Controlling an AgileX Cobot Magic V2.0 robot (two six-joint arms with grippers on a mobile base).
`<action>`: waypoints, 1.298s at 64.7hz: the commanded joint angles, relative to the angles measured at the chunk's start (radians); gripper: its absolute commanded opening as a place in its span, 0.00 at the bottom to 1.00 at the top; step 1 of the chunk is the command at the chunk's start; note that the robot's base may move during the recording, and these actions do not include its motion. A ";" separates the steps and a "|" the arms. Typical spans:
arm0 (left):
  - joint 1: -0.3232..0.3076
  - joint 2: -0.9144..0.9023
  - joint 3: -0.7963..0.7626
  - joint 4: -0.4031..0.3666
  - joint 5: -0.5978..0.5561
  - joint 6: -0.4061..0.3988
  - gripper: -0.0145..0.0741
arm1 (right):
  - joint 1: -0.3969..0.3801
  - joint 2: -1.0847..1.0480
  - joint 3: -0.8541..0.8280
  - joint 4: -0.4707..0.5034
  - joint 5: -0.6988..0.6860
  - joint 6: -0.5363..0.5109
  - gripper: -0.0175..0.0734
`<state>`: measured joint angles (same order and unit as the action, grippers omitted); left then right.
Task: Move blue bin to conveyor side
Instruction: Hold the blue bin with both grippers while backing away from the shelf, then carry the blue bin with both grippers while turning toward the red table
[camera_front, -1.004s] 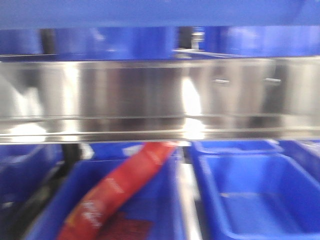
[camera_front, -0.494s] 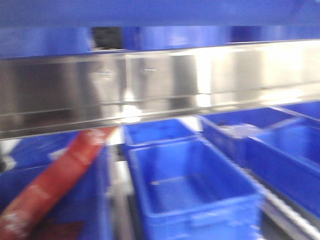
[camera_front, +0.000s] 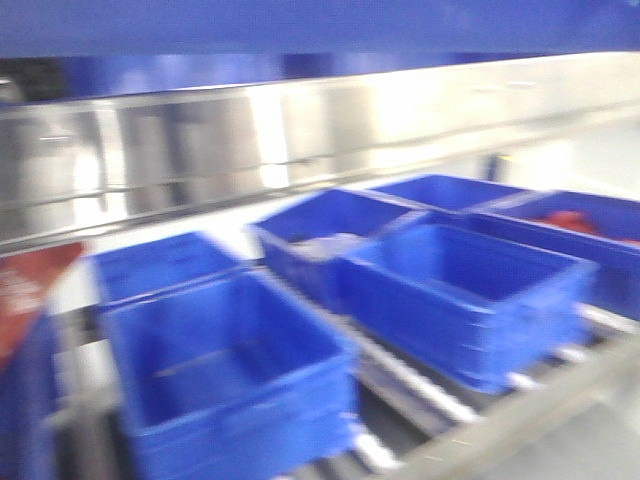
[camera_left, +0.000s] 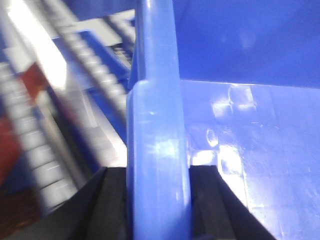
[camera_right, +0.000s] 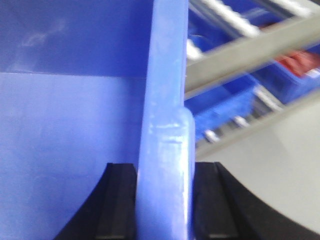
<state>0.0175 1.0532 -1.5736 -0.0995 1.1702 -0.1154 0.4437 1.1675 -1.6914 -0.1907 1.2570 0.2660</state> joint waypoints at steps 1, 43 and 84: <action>-0.005 -0.022 -0.018 0.006 -0.098 0.007 0.14 | -0.001 -0.025 -0.016 -0.065 -0.086 -0.011 0.10; -0.005 -0.022 -0.018 0.013 -0.098 0.007 0.14 | -0.001 -0.025 -0.016 -0.065 -0.086 -0.011 0.10; -0.005 -0.022 -0.018 0.017 -0.098 0.007 0.14 | -0.001 -0.025 -0.016 -0.065 -0.086 -0.011 0.10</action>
<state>0.0157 1.0532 -1.5736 -0.0995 1.1702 -0.1154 0.4437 1.1636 -1.6914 -0.1907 1.2570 0.2660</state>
